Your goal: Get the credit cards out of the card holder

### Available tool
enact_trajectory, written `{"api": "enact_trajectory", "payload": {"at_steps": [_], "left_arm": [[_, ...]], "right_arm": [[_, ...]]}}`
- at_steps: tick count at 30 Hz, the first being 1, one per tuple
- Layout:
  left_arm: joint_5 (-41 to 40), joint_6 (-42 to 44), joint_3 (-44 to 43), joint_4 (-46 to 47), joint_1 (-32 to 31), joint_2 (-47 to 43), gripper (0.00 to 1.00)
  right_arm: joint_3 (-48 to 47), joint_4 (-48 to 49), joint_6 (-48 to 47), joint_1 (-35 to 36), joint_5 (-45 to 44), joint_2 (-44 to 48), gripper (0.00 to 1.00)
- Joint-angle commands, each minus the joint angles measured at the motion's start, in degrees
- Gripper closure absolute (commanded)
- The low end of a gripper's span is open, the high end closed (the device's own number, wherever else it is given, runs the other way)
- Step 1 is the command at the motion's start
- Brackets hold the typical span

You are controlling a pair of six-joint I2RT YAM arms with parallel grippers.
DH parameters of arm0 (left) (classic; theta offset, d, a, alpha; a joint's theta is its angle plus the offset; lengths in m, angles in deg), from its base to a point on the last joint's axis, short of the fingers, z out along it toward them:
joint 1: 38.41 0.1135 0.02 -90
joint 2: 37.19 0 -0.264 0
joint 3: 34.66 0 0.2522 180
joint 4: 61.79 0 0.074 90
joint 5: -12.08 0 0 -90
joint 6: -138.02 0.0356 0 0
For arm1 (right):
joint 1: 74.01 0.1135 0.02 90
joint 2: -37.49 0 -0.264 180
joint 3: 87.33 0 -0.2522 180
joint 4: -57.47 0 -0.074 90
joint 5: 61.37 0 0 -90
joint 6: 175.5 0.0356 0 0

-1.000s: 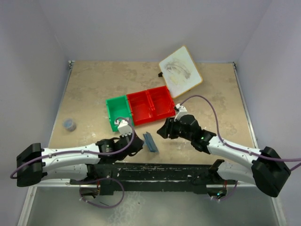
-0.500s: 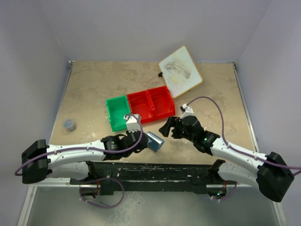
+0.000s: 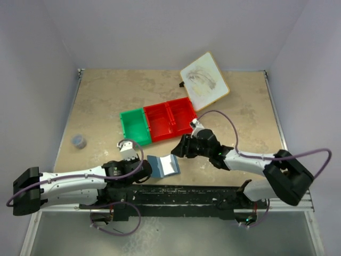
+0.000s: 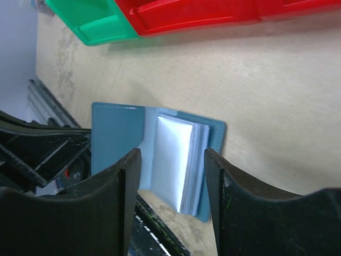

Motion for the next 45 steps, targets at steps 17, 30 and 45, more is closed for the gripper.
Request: {"api": "enact_trajectory", "payload": {"at_steps": [17, 30, 45], "left_arm": [[-6.69, 3.40, -3.98, 3.90, 1.96, 14.20, 1.00], [2.73, 6.94, -1.92, 17.78, 2.84, 20.92, 1.00], [4.73, 8.12, -2.59, 19.60, 2.76, 23.16, 1.00]], "right_arm": [[-5.27, 6.13, 6.76, 3.88, 9.16, -12.08, 0.52], [-1.60, -4.81, 8.89, 3.90, 2.51, -5.01, 0.52], [10.56, -5.79, 18.31, 3.81, -7.73, 18.01, 0.50]]}}
